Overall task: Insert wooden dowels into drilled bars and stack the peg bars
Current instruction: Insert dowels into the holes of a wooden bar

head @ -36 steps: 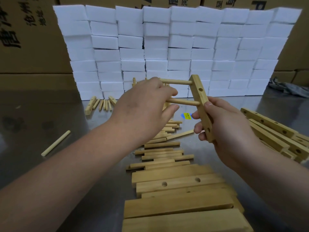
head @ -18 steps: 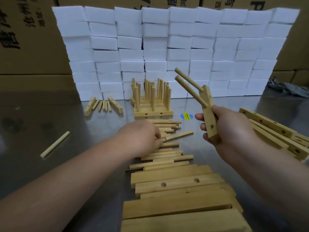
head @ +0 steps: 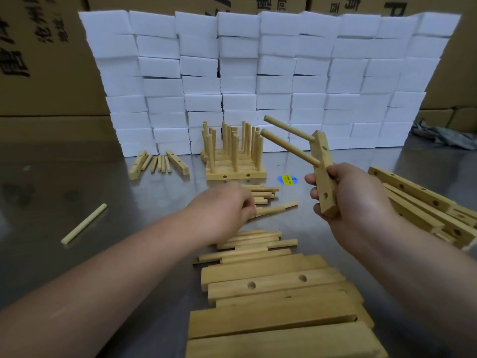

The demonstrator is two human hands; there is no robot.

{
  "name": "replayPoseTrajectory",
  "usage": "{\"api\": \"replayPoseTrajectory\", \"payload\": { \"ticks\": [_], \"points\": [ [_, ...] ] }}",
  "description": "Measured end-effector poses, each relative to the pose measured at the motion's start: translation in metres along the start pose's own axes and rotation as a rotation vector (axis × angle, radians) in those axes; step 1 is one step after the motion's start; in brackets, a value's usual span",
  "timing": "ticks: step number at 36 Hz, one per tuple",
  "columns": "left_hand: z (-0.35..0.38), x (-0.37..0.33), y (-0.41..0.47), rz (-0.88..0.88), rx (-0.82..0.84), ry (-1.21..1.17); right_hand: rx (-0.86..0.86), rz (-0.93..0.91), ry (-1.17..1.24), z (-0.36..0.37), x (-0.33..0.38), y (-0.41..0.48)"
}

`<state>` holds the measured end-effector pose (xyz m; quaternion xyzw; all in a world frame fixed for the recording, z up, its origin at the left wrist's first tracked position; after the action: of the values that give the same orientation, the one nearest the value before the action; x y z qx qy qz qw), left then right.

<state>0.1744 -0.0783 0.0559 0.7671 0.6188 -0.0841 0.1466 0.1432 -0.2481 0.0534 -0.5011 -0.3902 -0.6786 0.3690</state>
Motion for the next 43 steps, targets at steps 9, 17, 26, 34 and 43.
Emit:
{"api": "replayPoseTrajectory", "payload": {
  "ticks": [9, 17, 26, 34, 43],
  "points": [
    [-0.033, -0.041, -0.033, 0.148, -0.03, -0.341, -0.066, -0.085, -0.025, -0.007, 0.008, 0.005],
    [-0.042, -0.04, -0.038, 0.211, -0.127, -0.392, -0.012, -0.09, -0.085, 0.0, 0.012, 0.001],
    [-0.045, -0.048, -0.044, 0.244, -0.114, -0.49, 0.002, -0.167, 0.009, 0.003, 0.021, -0.005],
    [-0.047, -0.053, -0.049, 0.24, -0.11, -0.452, 0.019, -0.179, 0.028, 0.004, 0.022, -0.007],
    [-0.053, -0.054, -0.051, 0.306, -0.127, -0.429, 0.058, -0.2, 0.091, 0.009, 0.024, -0.008]
  ]
}}
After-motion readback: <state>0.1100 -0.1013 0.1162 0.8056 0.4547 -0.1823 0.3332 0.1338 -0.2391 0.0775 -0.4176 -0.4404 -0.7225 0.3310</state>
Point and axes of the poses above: each hand's wrist, its own y-axis towards the middle knuckle, its own z-axis out of the palm, x = y × z, the point moved 8 cm from there along y, towards the middle knuckle, and after that the axes turned 15 degrees about -z, right-handed, at the moved point
